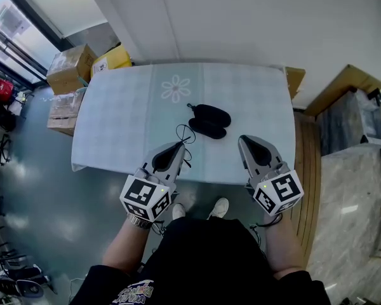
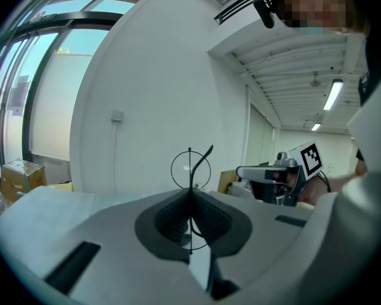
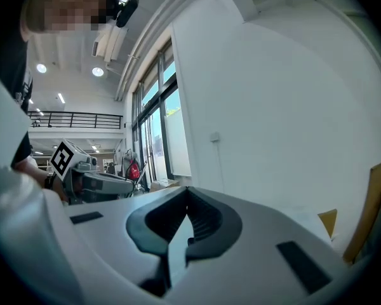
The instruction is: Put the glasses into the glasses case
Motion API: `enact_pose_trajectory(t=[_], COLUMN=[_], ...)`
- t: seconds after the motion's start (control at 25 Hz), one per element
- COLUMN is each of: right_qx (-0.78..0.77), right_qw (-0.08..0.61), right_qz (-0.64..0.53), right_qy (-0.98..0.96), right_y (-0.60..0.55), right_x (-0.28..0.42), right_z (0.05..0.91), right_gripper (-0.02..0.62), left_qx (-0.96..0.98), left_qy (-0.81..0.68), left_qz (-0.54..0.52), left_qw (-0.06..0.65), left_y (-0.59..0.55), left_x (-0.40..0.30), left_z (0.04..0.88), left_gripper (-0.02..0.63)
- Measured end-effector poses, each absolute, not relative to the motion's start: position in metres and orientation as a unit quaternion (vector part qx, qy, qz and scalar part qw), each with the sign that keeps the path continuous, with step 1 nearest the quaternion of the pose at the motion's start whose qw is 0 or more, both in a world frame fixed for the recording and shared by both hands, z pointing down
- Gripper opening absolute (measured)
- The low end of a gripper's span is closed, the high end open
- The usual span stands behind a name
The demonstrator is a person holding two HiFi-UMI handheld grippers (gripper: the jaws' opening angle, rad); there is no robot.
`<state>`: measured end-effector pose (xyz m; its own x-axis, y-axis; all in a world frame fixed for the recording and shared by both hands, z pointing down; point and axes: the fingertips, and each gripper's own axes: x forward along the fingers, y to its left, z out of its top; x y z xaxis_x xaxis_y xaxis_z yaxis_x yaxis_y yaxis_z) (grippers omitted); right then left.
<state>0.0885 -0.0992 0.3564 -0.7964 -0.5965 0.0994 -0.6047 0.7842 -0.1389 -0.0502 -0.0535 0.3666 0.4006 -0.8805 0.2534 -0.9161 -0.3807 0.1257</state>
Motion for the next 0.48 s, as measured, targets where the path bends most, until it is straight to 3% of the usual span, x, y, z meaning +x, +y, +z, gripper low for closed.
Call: enact_pose_trajectory(t=[0.48], right_qx=[0.283], right_qw=[0.020], right_qz=[0.085], right_qy=[-0.955], right_y=[-0.116], right_x=[0.104], right_z=[0.356], right_gripper=[0.023], left_qx=[0.813], left_qy=[-0.564], left_qz=[0.077], left_qw=[0.118], left_y=[-0.065], left_x=[-0.023], left_z=[0.364], left_gripper=[0.029])
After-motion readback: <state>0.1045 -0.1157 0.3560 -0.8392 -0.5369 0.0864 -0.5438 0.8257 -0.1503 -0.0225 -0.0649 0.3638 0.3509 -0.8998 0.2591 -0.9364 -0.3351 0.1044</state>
